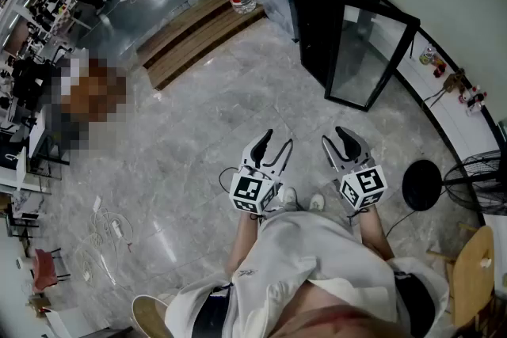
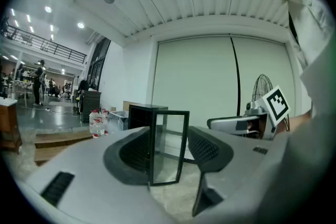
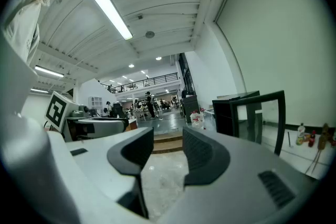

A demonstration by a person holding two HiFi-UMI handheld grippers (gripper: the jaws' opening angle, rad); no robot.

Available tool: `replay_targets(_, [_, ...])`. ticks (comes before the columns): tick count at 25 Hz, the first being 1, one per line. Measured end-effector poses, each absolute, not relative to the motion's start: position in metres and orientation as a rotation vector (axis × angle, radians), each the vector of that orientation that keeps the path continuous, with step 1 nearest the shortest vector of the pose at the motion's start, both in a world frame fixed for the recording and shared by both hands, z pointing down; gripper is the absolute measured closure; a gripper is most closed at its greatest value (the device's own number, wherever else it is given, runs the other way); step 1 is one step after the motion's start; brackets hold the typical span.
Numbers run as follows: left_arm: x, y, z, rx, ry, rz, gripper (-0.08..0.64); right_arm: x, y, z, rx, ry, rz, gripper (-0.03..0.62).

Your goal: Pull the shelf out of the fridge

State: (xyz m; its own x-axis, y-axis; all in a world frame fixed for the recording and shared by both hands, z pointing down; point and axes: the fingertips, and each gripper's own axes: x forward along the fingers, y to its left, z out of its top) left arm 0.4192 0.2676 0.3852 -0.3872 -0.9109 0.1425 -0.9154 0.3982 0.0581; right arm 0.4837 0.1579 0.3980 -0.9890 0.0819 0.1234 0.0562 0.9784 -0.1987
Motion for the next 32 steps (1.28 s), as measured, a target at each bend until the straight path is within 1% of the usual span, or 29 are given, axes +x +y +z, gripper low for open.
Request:
replay_targets(6, [0.423, 0.270, 0.386, 1.633, -2.504, 0.039, 0.328, 0.490, 0.161, 0.396, -0.064, -3.010, 0.340, 0.416])
replay_targets(11, [0.406, 0.267, 0.390, 1.653, -2.491, 0.008, 0.328, 0.473, 0.158, 0.397, -0.031, -3.015, 0.322, 0.416])
replay_targets(17, [0.367, 0.261, 0.403, 1.701, -2.452, 0.009, 0.328, 0.428, 0.157, 0.406, -0.008, -2.998, 0.291, 0.419])
replay_targets(26, [0.280, 0.273, 0.401, 1.731, -2.458, 0.009, 0.331, 0.347, 0.170, 0.408, -0.006, -2.994, 0.276, 0.437])
replay_targets(32, [0.247, 0.276, 0.400, 1.767, -2.437, -0.001, 0.336, 0.317, 0.176, 0.412, 0.020, -2.976, 0.287, 0.449])
